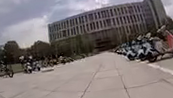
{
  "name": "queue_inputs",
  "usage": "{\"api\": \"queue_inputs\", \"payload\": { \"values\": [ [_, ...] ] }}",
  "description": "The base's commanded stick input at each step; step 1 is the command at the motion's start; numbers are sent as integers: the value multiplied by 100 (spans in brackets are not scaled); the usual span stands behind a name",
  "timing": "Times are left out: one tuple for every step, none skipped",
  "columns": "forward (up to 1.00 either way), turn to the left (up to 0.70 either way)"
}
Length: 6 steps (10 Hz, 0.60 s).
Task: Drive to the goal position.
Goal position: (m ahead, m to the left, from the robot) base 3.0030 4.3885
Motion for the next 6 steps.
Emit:
{"api": "queue_inputs", "payload": {
  "values": [
    [70, 0],
    [70, 0],
    [70, 0],
    [70, 0],
    [70, 0],
    [70, 0]
  ]
}}
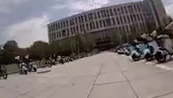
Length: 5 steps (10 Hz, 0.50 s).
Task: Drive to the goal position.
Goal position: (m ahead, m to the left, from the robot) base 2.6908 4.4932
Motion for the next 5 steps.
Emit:
{"api": "queue_inputs", "payload": {
  "values": [
    [70, 0],
    [70, 0],
    [70, 0],
    [70, 0],
    [70, 0]
  ]
}}
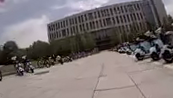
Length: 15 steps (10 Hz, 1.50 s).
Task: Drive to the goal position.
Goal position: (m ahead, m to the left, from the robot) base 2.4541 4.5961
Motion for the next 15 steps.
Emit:
{"api": "queue_inputs", "payload": {
  "values": [
    [70, 0],
    [70, 0],
    [70, 0],
    [70, 0],
    [70, 0],
    [70, 0],
    [70, 0],
    [70, 0],
    [70, 0],
    [70, 0],
    [70, 0],
    [70, 0],
    [70, 0],
    [70, 0],
    [70, 0]
  ]
}}
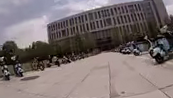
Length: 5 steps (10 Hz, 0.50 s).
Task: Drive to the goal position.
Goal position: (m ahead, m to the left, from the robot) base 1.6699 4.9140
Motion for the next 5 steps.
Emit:
{"api": "queue_inputs", "payload": {
  "values": [
    [70, 0],
    [70, 0],
    [70, -8],
    [70, -14],
    [70, -14]
  ]
}}
